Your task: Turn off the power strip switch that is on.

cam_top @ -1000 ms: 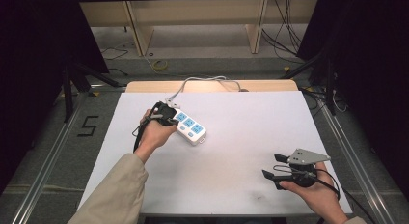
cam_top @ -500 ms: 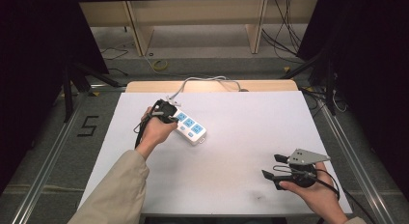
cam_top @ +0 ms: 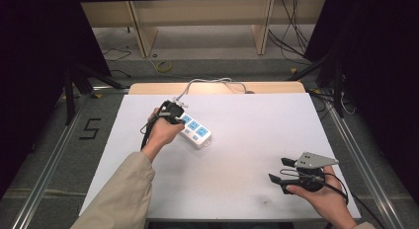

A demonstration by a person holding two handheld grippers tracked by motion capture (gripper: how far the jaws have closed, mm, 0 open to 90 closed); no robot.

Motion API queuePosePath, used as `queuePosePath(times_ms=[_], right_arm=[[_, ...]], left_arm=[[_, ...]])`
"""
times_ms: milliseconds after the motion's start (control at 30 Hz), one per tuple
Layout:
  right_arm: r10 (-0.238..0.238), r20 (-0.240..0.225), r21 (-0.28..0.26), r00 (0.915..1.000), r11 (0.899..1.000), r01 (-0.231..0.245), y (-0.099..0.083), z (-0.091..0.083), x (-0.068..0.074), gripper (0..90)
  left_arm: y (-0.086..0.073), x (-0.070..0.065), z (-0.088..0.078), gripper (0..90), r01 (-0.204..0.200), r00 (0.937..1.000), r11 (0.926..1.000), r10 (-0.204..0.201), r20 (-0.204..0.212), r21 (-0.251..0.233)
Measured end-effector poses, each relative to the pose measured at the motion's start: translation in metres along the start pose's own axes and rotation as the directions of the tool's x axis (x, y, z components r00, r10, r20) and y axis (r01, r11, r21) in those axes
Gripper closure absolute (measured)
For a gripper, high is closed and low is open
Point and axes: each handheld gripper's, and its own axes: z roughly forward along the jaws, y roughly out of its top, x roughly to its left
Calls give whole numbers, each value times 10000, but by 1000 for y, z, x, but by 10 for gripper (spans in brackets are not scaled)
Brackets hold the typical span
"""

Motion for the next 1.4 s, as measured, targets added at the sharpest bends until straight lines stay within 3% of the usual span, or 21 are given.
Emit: queuePosePath(times_ms=[600,933,1000,1400], right_arm=[[37,-45,-6,10000,10000,-38,0,0,-1,277],[6,-55,-20,10000,10000,-6,0,0,-1,277],[6,-56,-23,10000,10000,-6,0,0,-1,277],[18,-40,7,10000,10000,-18,0,0,-1,277]], left_arm=[[5,-4,9,899,-381,9993,9992,382,-23,135],[5,-2,11,899,-130,9998,9998,127,184,143],[6,-2,11,899,73,9995,9999,-78,301,150],[8,0,18,899,2,9996,9993,-13,276,383]])
